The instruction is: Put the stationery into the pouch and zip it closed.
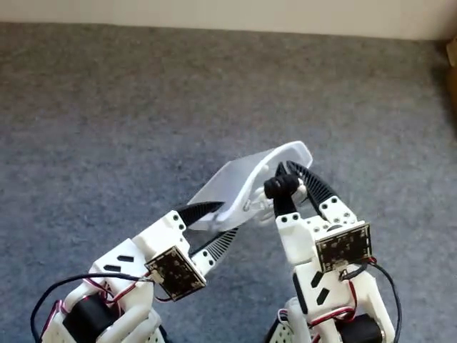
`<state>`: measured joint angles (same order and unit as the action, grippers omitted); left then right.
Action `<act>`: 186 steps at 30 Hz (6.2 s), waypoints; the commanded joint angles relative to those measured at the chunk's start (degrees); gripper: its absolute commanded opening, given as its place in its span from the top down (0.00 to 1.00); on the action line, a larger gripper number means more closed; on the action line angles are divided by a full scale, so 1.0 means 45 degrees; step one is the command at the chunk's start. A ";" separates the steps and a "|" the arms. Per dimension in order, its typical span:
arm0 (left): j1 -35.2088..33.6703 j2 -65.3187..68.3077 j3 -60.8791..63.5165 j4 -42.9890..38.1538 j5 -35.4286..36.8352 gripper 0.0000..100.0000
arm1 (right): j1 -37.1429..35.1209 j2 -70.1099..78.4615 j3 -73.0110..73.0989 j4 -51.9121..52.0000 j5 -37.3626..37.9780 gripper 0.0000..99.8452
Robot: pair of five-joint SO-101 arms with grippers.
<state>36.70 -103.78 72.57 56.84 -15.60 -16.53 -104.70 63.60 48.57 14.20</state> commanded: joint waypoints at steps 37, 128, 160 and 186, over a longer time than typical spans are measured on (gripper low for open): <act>0.0674 -0.0186 -0.0420 -0.0391 -0.0957 0.99 | 0.2061 -0.0088 0.0322 0.0068 -0.0840 0.99; -0.1475 -0.0147 -0.2901 0.2774 -0.0391 0.99 | -0.2491 -0.0088 -0.1455 0.6085 0.0332 0.70; -0.1475 -0.0147 -0.2686 0.2794 -0.0078 0.99 | -0.6652 -0.0088 -0.0361 0.5089 -0.0996 0.69; -0.1475 -0.0166 -0.2686 0.2872 -0.0078 0.99 | -0.8391 -0.0088 -0.0576 0.3565 -0.0996 0.87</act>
<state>31.25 -104.22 61.67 70.64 -16.66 -57.58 -104.97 63.52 66.33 10.07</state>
